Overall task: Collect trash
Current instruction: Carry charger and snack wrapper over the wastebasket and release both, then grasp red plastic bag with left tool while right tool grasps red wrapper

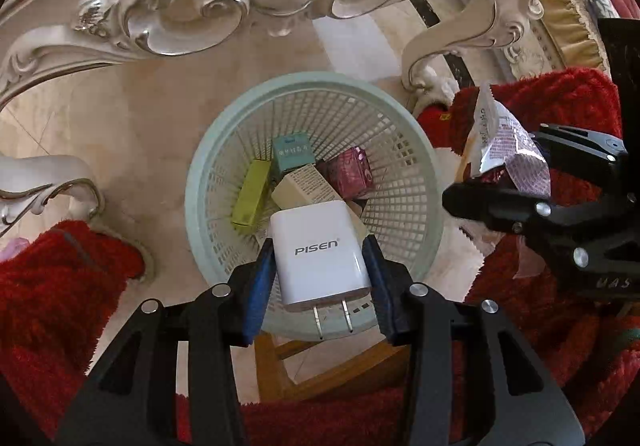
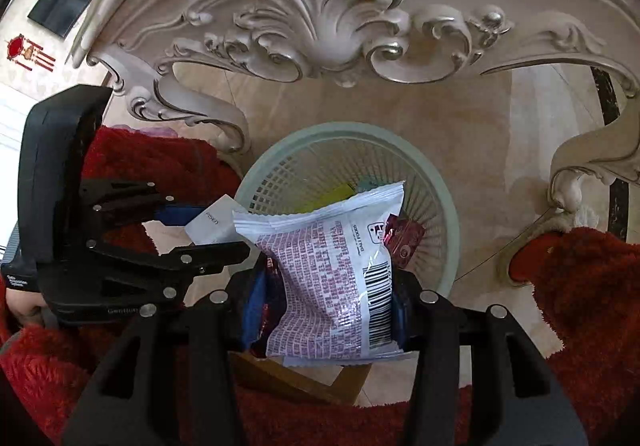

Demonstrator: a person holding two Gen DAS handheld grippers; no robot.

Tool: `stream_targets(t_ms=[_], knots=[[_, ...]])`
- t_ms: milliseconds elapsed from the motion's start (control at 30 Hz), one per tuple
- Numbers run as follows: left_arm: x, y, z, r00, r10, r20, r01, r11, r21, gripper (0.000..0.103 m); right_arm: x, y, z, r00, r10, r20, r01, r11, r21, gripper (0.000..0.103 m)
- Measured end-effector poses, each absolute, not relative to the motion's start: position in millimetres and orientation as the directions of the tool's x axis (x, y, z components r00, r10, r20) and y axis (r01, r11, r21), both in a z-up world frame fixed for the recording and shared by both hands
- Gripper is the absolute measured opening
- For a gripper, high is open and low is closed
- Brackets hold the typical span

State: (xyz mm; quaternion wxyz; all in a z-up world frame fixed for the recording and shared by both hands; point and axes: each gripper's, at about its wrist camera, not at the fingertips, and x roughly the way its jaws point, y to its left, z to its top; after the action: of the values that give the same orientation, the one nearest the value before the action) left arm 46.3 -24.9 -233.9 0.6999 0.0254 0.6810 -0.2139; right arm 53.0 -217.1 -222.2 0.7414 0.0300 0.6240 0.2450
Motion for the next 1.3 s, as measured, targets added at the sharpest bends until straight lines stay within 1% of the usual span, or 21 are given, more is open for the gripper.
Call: stream_targets(t_ms=[33, 67, 100, 133, 167, 233, 300, 500, 600, 667, 767, 833, 933, 1000, 1067, 1167, 1233, 1300], knots=[[46, -27, -235, -0.026, -0.258, -0.966, 0.327, 0.911, -0.252, 0.046, 53, -218, -223, 0.095, 0.396, -0.913, -0.322, 0.880, 0.348, 0.056], [47, -25, -234, -0.029, -0.250, -0.968, 0.321, 0.915, -0.246, 0.065, 53, -219, -225, 0.087, 0.382, -0.920, -0.316, 0.886, 0.339, 0.056], [48, -25, -236, -0.024, -0.237, -0.971, 0.316, 0.920, -0.232, 0.090, 53, -220, -229, 0.083, 0.366, -0.927, -0.307, 0.894, 0.326, 0.057], [47, -21, -235, -0.004, -0.232, -0.973, 0.313, 0.923, -0.222, 0.096, 53, -220, -231, 0.082, 0.357, -0.930, -0.299, 0.899, 0.319, 0.063], [46, -19, -232, 0.020, -0.241, -0.970, 0.311, 0.924, -0.223, 0.096, 52, -224, -233, 0.085, 0.357, -0.930, -0.289, 0.902, 0.320, 0.067], [45, -12, -222, 0.063, -0.285, -0.957, 0.290, 0.922, -0.255, 0.096, 51, -233, -230, 0.102, 0.359, -0.928, -0.271, 0.907, 0.322, 0.067], [46, 0, -211, 0.110, -0.300, -0.948, 0.272, 0.926, -0.262, 0.096, 51, -238, -229, 0.108, 0.382, -0.918, -0.261, 0.902, 0.345, 0.068], [40, 21, -185, 0.243, -0.312, -0.918, 0.218, 0.940, -0.262, 0.096, 47, -242, -212, 0.178, 0.413, -0.893, -0.264, 0.894, 0.361, 0.068], [40, 31, -173, 0.282, -0.314, -0.907, 0.187, 0.945, -0.269, 0.096, 42, -242, -191, 0.258, 0.422, -0.869, -0.297, 0.891, 0.344, 0.068], [40, 35, -163, 0.314, -0.325, -0.892, 0.165, 0.944, -0.286, 0.096, 38, -245, -168, 0.331, 0.451, -0.829, -0.328, 0.879, 0.347, 0.068], [45, 44, -129, 0.407, -0.337, -0.849, 0.142, 0.941, -0.306, 0.096, 42, -254, -127, 0.447, 0.483, -0.753, -0.367, 0.867, 0.338, 0.068], [54, 51, -100, 0.472, -0.329, -0.818, 0.141, 0.944, -0.298, 0.096, 56, -262, -99, 0.537, 0.445, -0.716, -0.355, 0.890, 0.287, 0.068], [86, 55, -47, 0.599, -0.275, -0.752, 0.168, 0.962, -0.217, 0.096, 91, -272, -67, 0.620, 0.419, -0.663, -0.338, 0.906, 0.256, 0.068], [109, 51, -23, 0.654, -0.242, -0.717, 0.179, 0.970, -0.163, 0.096, 113, -273, -51, 0.664, 0.391, -0.638, -0.323, 0.919, 0.227, 0.068], [141, 46, -4, 0.709, -0.209, -0.673, 0.170, 0.977, -0.124, 0.096, 144, -272, -33, 0.713, 0.381, -0.588, -0.327, 0.923, 0.202, 0.068], [190, 38, 7, 0.734, -0.203, -0.648, 0.149, 0.979, -0.139, 0.096, 193, -271, -23, 0.742, 0.377, -0.554, -0.308, 0.926, 0.218, 0.068], [222, 32, 7, 0.732, -0.198, -0.652, 0.129, 0.980, -0.153, 0.096, 225, -272, -22, 0.746, 0.380, -0.547, -0.302, 0.925, 0.230, 0.068], [252, 28, 6, 0.734, -0.156, -0.661, 0.077, 0.986, -0.147, 0.096, 258, -268, -23, 0.745, 0.368, -0.556, -0.300, 0.930, 0.214, 0.068]])
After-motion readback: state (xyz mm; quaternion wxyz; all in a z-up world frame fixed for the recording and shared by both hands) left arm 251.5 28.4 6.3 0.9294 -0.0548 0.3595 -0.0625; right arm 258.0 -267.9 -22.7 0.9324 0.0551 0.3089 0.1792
